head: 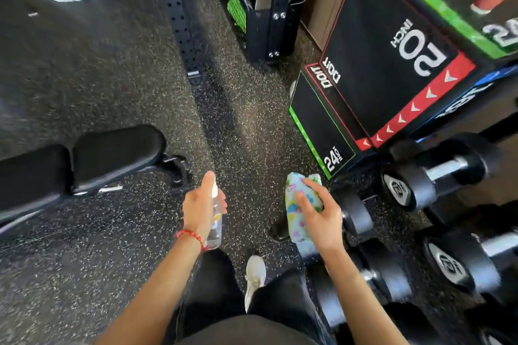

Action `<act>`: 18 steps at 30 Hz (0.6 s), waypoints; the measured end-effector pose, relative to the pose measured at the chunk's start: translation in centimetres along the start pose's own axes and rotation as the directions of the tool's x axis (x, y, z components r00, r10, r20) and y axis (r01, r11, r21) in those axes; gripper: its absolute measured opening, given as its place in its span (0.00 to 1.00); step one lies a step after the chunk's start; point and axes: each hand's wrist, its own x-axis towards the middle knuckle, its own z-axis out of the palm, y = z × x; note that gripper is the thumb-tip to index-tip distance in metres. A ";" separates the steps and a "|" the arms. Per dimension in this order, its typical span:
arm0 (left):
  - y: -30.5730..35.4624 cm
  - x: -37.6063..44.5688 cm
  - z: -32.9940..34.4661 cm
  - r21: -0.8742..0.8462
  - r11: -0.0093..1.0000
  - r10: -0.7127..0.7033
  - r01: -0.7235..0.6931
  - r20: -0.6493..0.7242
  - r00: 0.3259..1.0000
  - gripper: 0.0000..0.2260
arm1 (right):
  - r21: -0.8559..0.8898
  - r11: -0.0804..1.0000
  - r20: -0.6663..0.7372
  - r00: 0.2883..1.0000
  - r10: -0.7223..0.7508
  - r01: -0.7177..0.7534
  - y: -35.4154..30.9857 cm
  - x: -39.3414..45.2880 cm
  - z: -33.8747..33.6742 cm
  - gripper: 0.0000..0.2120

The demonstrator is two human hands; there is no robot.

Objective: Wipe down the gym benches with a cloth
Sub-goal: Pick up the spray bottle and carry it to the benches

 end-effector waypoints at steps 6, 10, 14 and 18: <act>2.6 7.5 3.0 0.005 0.999 -0.039 0.039 0.020 0.999 0.28 | -0.017 1.000 -0.017 1.000 0.015 -0.015 -1.5 7.2 2.2 0.09; 5.9 13.7 5.0 0.016 1.000 -0.024 0.023 0.050 0.998 0.28 | -0.022 1.000 -0.022 1.000 0.014 -0.014 -3.0 13.0 4.8 0.09; 9.6 21.1 7.0 0.024 1.000 0.004 -0.006 0.096 0.995 0.25 | -0.008 1.000 -0.046 0.999 0.008 -0.009 -5.6 19.8 8.2 0.10; 13.9 27.4 8.6 0.082 0.995 0.038 -0.049 0.133 0.990 0.25 | 0.031 0.999 -0.081 0.996 0.043 -0.041 -8.4 25.7 11.2 0.10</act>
